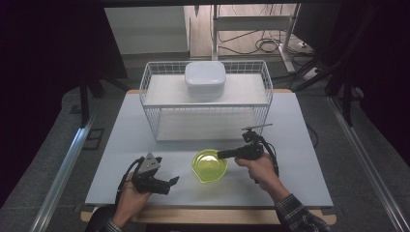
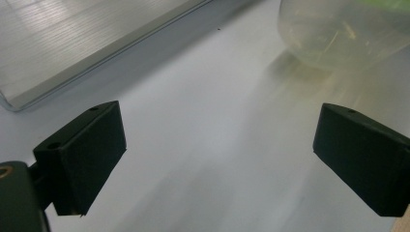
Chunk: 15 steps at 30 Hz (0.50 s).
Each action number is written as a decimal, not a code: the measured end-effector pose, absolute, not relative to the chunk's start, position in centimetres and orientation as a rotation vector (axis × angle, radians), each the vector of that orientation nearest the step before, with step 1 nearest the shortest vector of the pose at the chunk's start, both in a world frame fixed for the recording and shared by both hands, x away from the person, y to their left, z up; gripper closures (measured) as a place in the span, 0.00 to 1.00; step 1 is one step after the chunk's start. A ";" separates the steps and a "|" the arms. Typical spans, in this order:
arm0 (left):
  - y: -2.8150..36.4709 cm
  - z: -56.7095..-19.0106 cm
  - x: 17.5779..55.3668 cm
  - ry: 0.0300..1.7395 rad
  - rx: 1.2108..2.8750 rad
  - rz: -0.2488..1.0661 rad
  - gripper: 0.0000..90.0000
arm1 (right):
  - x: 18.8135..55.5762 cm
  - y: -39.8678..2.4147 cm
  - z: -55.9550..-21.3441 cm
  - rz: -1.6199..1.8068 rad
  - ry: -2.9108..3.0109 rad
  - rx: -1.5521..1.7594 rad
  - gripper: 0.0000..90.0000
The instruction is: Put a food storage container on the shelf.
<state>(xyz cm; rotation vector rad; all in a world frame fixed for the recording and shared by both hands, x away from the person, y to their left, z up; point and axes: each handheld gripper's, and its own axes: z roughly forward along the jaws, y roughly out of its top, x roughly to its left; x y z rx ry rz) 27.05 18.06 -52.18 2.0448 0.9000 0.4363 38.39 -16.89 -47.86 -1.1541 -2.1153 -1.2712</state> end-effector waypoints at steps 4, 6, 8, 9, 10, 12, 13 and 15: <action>18.0 -52.2 27.0 0.900 2.046 0.436 0.05 | 38.2 -17.4 -46.6 -1.316 -2.109 -1.157 0.91; 18.0 -52.2 27.0 0.901 2.046 0.435 0.05 | 38.1 -17.8 -45.7 -1.344 -2.104 -1.158 0.91; 18.0 -52.2 27.1 0.900 2.050 0.436 0.05 | 38.1 -18.0 -45.3 -1.360 -2.103 -1.159 0.91; 18.0 -52.2 27.1 0.900 2.050 0.436 0.05 | 38.1 -18.1 -45.1 -1.367 -2.098 -1.162 0.91; 18.0 -52.2 27.1 0.899 2.053 0.436 0.05 | 38.1 -18.2 -44.9 -1.375 -2.095 -1.161 0.90; 18.0 -52.2 27.1 0.898 2.054 0.435 0.05 | 38.1 -18.3 -44.7 -1.381 -2.090 -1.162 0.91; 18.0 -52.2 27.1 0.899 2.055 0.435 0.05 | 38.1 -18.4 -44.2 -1.392 -2.088 -1.166 0.91; 18.0 -52.3 27.1 0.899 2.055 0.434 0.05 | 38.2 -18.5 -43.9 -1.401 -2.086 -1.165 0.91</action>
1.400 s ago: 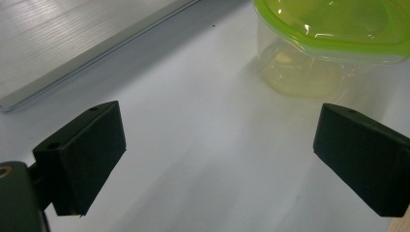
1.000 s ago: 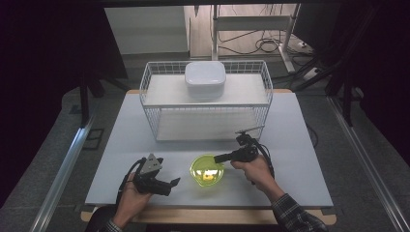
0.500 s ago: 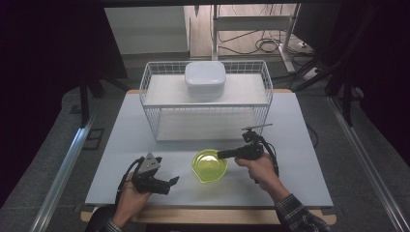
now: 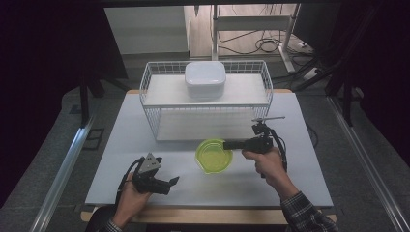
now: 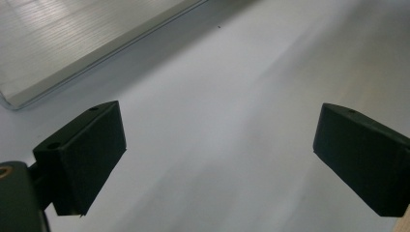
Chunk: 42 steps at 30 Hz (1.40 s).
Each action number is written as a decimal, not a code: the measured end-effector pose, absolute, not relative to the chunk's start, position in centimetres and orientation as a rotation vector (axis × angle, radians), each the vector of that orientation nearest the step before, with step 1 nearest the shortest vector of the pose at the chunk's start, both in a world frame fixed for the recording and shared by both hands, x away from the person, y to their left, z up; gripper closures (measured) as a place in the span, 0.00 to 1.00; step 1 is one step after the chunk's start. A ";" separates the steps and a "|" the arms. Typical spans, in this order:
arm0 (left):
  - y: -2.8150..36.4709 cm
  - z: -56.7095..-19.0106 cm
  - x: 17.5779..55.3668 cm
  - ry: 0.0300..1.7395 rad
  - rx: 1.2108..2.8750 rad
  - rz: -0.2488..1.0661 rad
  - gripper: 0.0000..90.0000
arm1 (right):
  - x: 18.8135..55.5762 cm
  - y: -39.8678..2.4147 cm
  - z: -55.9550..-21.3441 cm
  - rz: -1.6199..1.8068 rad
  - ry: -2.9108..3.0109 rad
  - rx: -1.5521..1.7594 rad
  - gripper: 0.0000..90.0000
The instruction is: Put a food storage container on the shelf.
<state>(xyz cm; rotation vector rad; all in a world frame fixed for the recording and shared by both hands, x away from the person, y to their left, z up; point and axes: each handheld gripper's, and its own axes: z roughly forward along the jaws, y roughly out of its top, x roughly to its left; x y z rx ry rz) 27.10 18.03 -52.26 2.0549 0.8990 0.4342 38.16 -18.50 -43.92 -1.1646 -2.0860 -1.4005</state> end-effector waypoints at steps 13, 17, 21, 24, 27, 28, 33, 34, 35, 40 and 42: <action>18.0 -52.4 27.1 0.901 2.055 0.431 0.05 | 38.5 -19.3 -40.1 -1.500 -2.089 -1.151 0.91; 18.0 -52.4 27.1 0.901 2.054 0.432 0.05 | 38.9 -19.5 -39.1 -1.526 -2.075 -1.154 0.91; 18.1 -52.4 27.2 0.902 2.054 0.429 0.05 | 39.4 -19.9 -37.7 -1.566 -2.057 -1.160 0.91; 18.1 -52.4 27.2 0.902 2.052 0.428 0.05 | 39.7 -20.0 -36.8 -1.586 -2.057 -1.166 0.91; 18.1 -52.5 27.2 0.901 2.053 0.425 0.05 | 39.9 -20.0 -36.3 -1.596 -2.055 -1.168 0.91; 18.1 -52.5 27.2 0.901 2.054 0.424 0.05 | 40.1 -19.9 -35.9 -1.607 -2.052 -1.172 0.91; 18.1 -52.5 27.2 0.900 2.052 0.420 0.05 | 40.6 -19.8 -35.1 -1.627 -2.035 -1.174 0.91; 18.1 -52.5 27.2 0.900 2.051 0.419 0.05 | 40.9 -19.7 -34.7 -1.635 -2.022 -1.173 0.91; 18.1 -52.5 27.2 0.900 2.051 0.419 0.05 | 40.9 -19.7 -34.7 -1.635 -2.022 -1.173 0.91; 18.2 -52.5 27.3 0.902 2.045 0.416 0.05 | 41.5 -19.3 -33.7 -1.654 -2.019 -1.174 0.91; 18.2 -52.5 27.3 0.902 2.046 0.415 0.05 | 41.7 -19.1 -33.3 -1.664 -2.015 -1.175 0.91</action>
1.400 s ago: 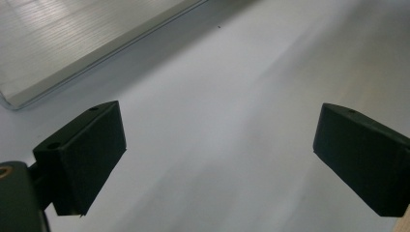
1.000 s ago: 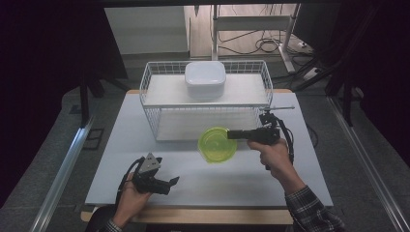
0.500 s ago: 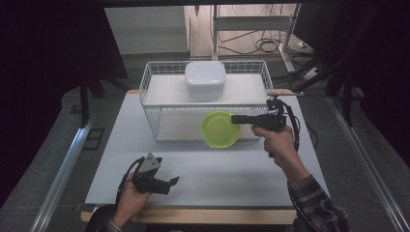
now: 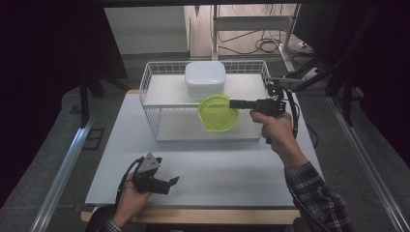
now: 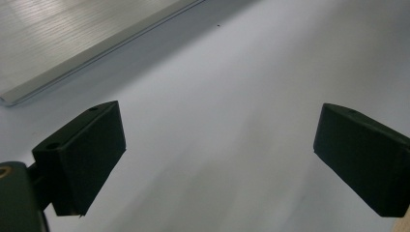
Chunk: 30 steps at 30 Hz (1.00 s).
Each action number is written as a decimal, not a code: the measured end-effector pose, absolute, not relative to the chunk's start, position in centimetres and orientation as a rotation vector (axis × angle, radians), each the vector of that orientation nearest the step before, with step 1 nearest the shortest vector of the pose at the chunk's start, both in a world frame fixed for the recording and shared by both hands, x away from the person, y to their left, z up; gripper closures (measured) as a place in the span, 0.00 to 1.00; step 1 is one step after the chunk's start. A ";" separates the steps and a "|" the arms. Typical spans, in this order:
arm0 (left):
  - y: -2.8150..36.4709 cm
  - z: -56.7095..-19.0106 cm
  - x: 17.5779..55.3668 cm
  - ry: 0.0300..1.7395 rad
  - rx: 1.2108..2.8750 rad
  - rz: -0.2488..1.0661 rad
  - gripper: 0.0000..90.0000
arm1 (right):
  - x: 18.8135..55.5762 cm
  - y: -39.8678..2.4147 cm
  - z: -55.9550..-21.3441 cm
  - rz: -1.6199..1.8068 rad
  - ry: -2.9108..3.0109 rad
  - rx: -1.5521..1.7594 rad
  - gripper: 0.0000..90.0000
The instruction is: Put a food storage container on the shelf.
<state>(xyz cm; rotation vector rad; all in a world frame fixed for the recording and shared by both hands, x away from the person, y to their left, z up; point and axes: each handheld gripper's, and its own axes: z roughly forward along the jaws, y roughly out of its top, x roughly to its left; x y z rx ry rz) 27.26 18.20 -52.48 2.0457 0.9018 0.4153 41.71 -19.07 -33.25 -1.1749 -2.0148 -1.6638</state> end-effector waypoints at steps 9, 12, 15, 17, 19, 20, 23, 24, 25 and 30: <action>18.2 -52.5 27.2 0.899 2.039 0.407 0.05 | 42.9 -18.5 -31.2 -1.724 -1.980 -1.197 0.91; 18.2 -52.5 27.2 0.899 2.040 0.407 0.04 | 43.5 -18.1 -30.3 -1.745 -1.972 -1.212 0.91; 18.2 -52.5 27.2 0.899 2.040 0.406 0.05 | 43.8 -17.8 -29.8 -1.753 -1.974 -1.217 0.91; 18.2 -52.5 27.2 0.899 2.041 0.405 0.05 | 44.3 -17.4 -29.2 -1.770 -1.964 -1.235 0.91; 18.2 -52.5 27.2 0.899 2.041 0.403 0.05 | 44.5 -17.3 -29.0 -1.777 -1.963 -1.242 0.91; 18.2 -52.5 27.2 0.899 2.040 0.403 0.05 | 44.9 -17.1 -28.5 -1.790 -1.955 -1.251 0.91; 18.2 -52.5 27.2 0.898 2.040 0.401 0.05 | 45.3 -16.6 -27.8 -1.807 -1.954 -1.274 0.91; 18.2 -52.5 27.2 0.900 2.038 0.397 0.05 | 45.5 -16.4 -27.6 -1.814 -1.950 -1.280 0.91; 18.2 -52.5 27.2 0.900 2.038 0.397 0.05 | 45.7 -16.2 -27.4 -1.822 -1.949 -1.284 0.91; 18.2 -52.5 27.2 0.895 2.038 0.395 0.04 | 46.6 -15.4 -26.6 -1.860 -1.922 -1.325 0.91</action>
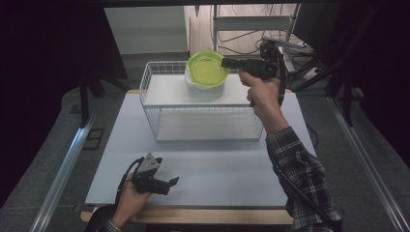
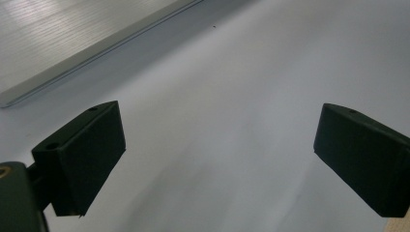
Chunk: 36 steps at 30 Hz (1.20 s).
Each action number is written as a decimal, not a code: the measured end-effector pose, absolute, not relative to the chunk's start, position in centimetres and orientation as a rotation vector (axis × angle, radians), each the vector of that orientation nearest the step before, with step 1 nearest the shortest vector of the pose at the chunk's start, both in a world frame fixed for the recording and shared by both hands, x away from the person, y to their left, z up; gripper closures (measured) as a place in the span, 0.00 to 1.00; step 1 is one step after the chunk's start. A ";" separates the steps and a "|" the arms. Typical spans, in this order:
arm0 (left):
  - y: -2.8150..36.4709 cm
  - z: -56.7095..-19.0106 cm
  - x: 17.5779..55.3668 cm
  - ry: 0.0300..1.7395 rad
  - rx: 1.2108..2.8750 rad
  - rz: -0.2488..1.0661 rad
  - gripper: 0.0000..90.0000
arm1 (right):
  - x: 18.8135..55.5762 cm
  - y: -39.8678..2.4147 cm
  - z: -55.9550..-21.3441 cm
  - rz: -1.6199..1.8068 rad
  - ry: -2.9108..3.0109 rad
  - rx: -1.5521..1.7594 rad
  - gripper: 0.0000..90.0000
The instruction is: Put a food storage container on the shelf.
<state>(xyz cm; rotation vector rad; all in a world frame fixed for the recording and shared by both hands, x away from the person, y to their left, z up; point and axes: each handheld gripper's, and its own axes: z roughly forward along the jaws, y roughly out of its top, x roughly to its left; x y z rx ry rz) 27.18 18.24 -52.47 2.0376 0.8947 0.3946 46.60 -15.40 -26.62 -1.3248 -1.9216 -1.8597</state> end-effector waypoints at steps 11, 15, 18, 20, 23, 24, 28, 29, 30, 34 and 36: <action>18.3 -52.5 27.2 0.888 2.042 0.392 0.04 | 48.4 -14.0 -26.3 -1.884 -1.936 -1.463 0.90; 18.3 -52.5 27.2 0.887 2.042 0.391 0.04 | 48.8 -13.7 -26.4 -1.880 -1.949 -1.501 0.91; 18.3 -52.5 27.1 0.885 2.043 0.391 0.04 | 48.9 -13.5 -26.4 -1.876 -1.971 -1.518 0.90; 18.3 -52.5 27.1 0.885 2.044 0.391 0.04 | 49.0 -13.4 -26.4 -1.876 -1.967 -1.525 0.90; 18.2 -52.5 27.1 0.883 2.047 0.389 0.04 | 49.0 -13.3 -26.3 -1.865 -1.981 -1.557 0.89; 18.2 -52.5 27.1 0.881 2.050 0.389 0.04 | 49.0 -13.1 -26.2 -1.850 -2.007 -1.594 0.88; 18.2 -52.5 27.1 0.880 2.052 0.389 0.04 | 49.1 -12.7 -26.1 -1.845 -2.065 -1.653 0.86; 18.2 -52.5 27.1 0.880 2.052 0.389 0.04 | 49.1 -12.7 -26.1 -1.845 -2.065 -1.653 0.86; 18.2 -52.5 27.1 0.881 2.053 0.387 0.04 | 49.1 -12.6 -26.1 -1.842 -2.072 -1.672 0.86; 18.1 -52.6 27.1 0.880 2.056 0.387 0.04 | 49.3 -12.5 -26.1 -1.836 -2.059 -1.702 0.84; 18.1 -52.6 27.1 0.878 2.057 0.387 0.04 | 49.4 -12.5 -26.2 -1.839 -2.056 -1.709 0.83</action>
